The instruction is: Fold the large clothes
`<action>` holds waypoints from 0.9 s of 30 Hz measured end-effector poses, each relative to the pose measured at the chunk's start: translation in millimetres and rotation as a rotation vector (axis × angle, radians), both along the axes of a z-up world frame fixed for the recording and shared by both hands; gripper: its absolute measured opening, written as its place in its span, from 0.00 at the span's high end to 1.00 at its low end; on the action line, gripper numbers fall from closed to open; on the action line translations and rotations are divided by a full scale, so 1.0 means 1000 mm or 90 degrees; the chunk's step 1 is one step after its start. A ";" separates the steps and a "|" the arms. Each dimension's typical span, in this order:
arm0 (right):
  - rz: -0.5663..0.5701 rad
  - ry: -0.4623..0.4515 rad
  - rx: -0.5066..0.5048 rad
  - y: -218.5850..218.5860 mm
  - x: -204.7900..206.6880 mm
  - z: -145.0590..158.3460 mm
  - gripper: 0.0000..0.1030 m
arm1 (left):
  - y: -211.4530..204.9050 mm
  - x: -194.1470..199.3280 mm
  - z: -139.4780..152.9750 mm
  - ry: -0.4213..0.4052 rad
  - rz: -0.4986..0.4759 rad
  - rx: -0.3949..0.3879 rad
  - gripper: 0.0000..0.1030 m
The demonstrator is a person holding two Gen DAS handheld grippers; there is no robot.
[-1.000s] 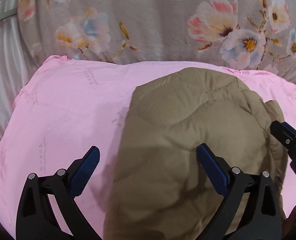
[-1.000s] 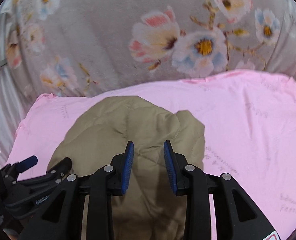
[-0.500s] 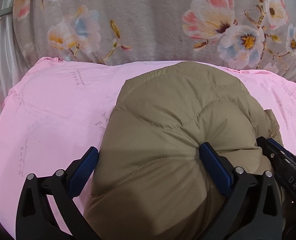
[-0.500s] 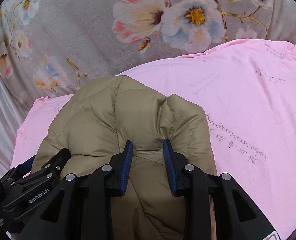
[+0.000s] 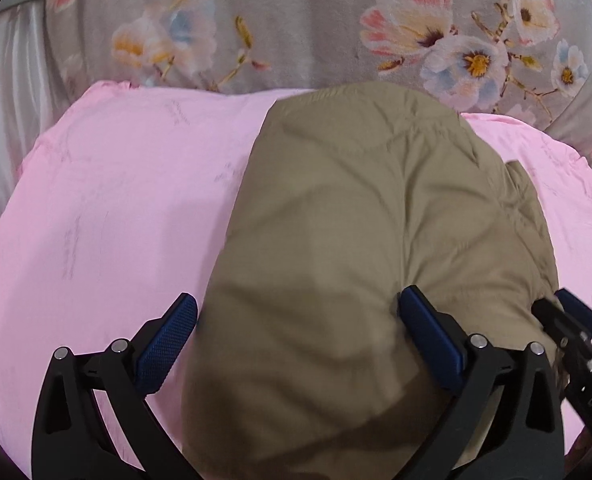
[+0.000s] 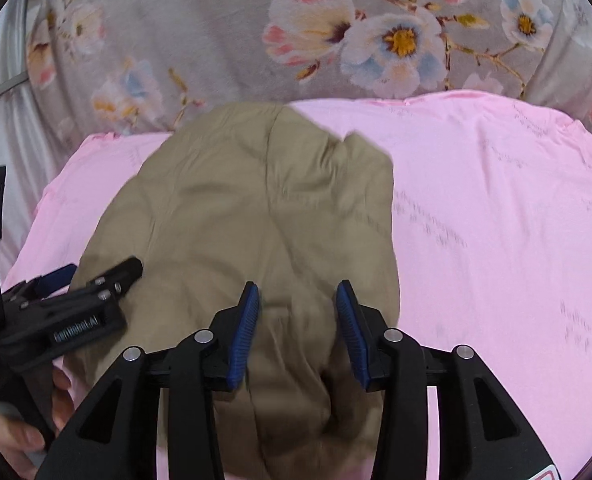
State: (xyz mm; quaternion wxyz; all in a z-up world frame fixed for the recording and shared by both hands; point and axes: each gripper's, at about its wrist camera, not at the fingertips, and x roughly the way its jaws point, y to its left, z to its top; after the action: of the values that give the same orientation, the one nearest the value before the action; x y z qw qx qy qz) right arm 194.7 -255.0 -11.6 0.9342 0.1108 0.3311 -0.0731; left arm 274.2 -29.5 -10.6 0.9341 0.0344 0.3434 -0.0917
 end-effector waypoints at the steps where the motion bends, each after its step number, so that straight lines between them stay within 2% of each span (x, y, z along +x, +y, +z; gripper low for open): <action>1: 0.001 0.007 -0.008 0.005 -0.010 -0.004 0.59 | 0.003 -0.010 -0.002 0.000 0.003 0.000 0.04; 5: -0.010 0.018 -0.049 0.018 -0.040 -0.018 0.59 | 0.012 -0.050 -0.008 -0.009 0.014 0.018 0.04; 11: -0.014 0.045 -0.037 0.017 -0.060 -0.026 0.59 | 0.018 -0.070 -0.018 0.010 0.020 0.037 0.04; 13: -0.017 0.048 -0.036 0.015 -0.069 -0.022 0.59 | 0.021 -0.079 -0.019 0.004 0.021 0.072 0.04; 17: -0.016 0.009 -0.020 0.015 -0.084 -0.004 0.59 | 0.033 -0.089 -0.029 -0.001 0.054 0.159 0.05; 20: 0.005 0.019 -0.015 0.016 -0.070 -0.007 0.60 | 0.054 -0.081 -0.037 0.028 0.083 0.130 0.05; 22: -0.014 0.056 -0.026 0.010 -0.053 -0.026 0.60 | 0.072 -0.067 -0.033 0.044 0.109 0.073 0.05; 24: -0.018 0.069 0.016 -0.001 -0.047 -0.041 0.59 | 0.087 -0.055 -0.029 0.040 0.141 0.053 0.04; 26: -0.026 0.064 0.063 -0.009 -0.053 -0.038 0.59 | 0.096 -0.045 -0.032 0.060 0.146 0.034 0.04; 27: -0.032 0.056 0.067 -0.011 -0.058 -0.033 0.59 | 0.099 -0.045 -0.033 0.067 0.145 0.024 0.04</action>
State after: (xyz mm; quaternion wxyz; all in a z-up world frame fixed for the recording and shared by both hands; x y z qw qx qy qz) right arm 137.1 -265.6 -44.1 0.9095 0.1651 0.3722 -0.0839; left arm 229.7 69.3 -43.2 0.9182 0.0076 0.3955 0.0196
